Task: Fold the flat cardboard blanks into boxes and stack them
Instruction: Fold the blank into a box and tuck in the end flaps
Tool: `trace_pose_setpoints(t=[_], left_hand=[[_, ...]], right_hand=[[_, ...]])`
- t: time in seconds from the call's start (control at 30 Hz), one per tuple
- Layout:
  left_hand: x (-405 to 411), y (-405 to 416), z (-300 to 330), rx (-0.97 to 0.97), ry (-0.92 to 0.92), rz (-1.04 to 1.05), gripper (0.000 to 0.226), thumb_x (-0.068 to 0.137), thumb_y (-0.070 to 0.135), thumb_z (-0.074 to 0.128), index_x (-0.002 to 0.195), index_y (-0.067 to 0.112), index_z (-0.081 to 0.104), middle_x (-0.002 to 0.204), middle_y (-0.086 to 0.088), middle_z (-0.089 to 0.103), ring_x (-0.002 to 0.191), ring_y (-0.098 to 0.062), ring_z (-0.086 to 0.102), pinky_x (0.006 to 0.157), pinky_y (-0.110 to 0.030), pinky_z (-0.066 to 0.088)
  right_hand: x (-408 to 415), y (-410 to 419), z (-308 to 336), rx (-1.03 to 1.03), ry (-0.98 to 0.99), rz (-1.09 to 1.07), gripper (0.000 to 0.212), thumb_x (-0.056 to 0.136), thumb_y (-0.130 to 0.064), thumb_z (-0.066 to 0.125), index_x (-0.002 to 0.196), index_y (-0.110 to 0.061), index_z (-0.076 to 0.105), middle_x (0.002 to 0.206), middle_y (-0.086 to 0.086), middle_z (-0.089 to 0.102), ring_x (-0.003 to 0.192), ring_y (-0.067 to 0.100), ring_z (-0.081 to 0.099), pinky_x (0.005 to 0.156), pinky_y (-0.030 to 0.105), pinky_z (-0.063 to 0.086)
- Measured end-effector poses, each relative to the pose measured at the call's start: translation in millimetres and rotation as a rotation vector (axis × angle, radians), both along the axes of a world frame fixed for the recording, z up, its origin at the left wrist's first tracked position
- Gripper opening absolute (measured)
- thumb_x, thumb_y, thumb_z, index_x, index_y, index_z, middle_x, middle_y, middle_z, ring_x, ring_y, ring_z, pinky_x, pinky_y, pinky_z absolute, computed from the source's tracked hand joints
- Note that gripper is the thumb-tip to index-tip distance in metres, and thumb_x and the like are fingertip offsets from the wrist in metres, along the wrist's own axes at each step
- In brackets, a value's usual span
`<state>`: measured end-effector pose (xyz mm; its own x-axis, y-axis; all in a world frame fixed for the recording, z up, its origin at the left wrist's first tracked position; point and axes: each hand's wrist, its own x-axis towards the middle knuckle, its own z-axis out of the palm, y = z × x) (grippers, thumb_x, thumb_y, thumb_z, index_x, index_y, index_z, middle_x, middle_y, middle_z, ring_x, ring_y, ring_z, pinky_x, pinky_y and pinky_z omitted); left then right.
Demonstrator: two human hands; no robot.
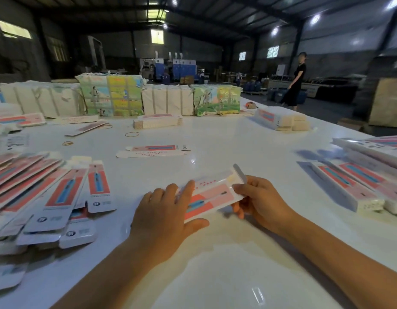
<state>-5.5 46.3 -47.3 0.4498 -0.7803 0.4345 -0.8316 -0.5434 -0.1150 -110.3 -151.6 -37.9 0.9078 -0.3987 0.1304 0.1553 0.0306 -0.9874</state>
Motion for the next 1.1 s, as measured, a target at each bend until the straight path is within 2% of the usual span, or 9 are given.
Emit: trace_pose_setpoints(t=[0.13,0.27,0.4,0.53,0.7,0.83,0.93,1.03,1.1], left_hand=[[-0.8,-1.1,0.5,-0.071,-0.004,0.034,0.104,0.056,0.077,-0.019,0.142,0.031,0.019,0.121,0.01,0.048,0.099,-0.007,0.05,0.067,-0.016,0.037],[-0.9,1.8,9.2,-0.158,0.043,0.076,0.094,0.057,0.078,-0.012,0.128,0.033,0.03,0.114,0.016,0.053,0.09,-0.006,0.057,0.066,-0.013,0.044],[-3.8,0.9,13.7,-0.177,0.134,0.097,0.081,0.06,0.08,0.002,0.12,0.033,0.031,0.112,0.017,0.053,0.083,-0.006,0.057,0.061,-0.011,0.042],[-4.5,-0.6,15.4,-0.203,0.211,0.123,0.07,0.063,0.081,0.017,0.114,0.035,0.031,0.11,0.018,0.054,0.078,-0.008,0.057,0.053,-0.009,0.038],[-5.4,-4.9,19.3,-0.221,0.295,0.154,0.06,0.058,0.083,0.024,0.097,0.039,0.014,0.108,0.02,0.054,0.069,-0.007,0.053,0.043,-0.005,0.027],[-7.8,-3.2,25.5,-0.179,0.323,0.19,0.062,0.056,0.084,0.032,0.091,0.039,0.01,0.097,0.023,0.044,0.063,-0.008,0.051,0.04,-0.006,0.025],[-12.9,-1.5,28.5,-0.13,0.305,0.194,0.062,0.06,0.085,0.042,0.087,0.039,0.01,0.091,0.023,0.04,0.063,-0.008,0.051,0.041,-0.009,0.029],[-16.5,-0.8,29.3,-0.099,0.298,0.181,0.06,0.063,0.084,0.042,0.09,0.039,0.013,0.092,0.023,0.043,0.068,-0.007,0.053,0.045,-0.01,0.034],[-17.0,-0.8,29.1,-0.081,0.279,0.17,0.06,0.066,0.084,0.042,0.096,0.039,0.017,0.099,0.021,0.049,0.073,-0.006,0.054,0.048,-0.011,0.037]], right_hand=[[-2.4,3.5,3.6,-0.055,-0.015,-0.217,0.025,0.096,-0.017,0.051,0.079,-0.008,0.067,0.06,0.013,0.063,0.047,0.024,0.052,0.042,0.028,0.043],[-10.4,9.6,7.3,-0.319,-0.11,-0.451,0.014,0.094,-0.016,0.055,0.086,-0.014,0.067,0.065,-0.001,0.065,0.05,0.012,0.055,0.047,0.025,0.048],[-10.1,26.7,8.3,-0.454,-0.165,-0.416,0.024,0.092,-0.01,0.056,0.095,-0.031,0.066,0.075,-0.008,0.065,0.057,0.005,0.057,0.051,0.016,0.047],[-10.5,35.0,6.1,-0.586,-0.145,-0.385,0.038,0.094,-0.015,0.054,0.112,-0.048,0.054,0.088,-0.004,0.061,0.075,0.009,0.058,0.064,0.024,0.053],[-8.9,41.3,2.0,-0.608,-0.149,-0.388,0.032,0.094,-0.016,0.055,0.118,-0.036,0.059,0.103,-0.012,0.055,0.089,0.01,0.059,0.073,0.033,0.056],[-9.2,42.2,5.4,-0.619,-0.15,-0.39,0.028,0.092,-0.016,0.057,0.093,-0.043,0.063,0.098,-0.011,0.056,0.083,0.007,0.059,0.065,0.019,0.051],[-10.7,37.9,6.9,-0.688,-0.116,-0.434,0.029,0.091,-0.012,0.058,0.072,-0.034,0.062,0.085,-0.001,0.057,0.073,0.008,0.055,0.061,0.012,0.04],[-10.6,35.0,7.2,-0.779,-0.053,-0.42,0.019,0.092,-0.013,0.057,0.076,-0.016,0.066,0.079,0.001,0.054,0.069,0.009,0.051,0.062,0.014,0.037],[-9.8,35.2,8.7,-0.776,-0.03,-0.403,0.017,0.092,-0.011,0.056,0.081,-0.017,0.068,0.08,0.0,0.056,0.07,0.009,0.052,0.063,0.014,0.038]])
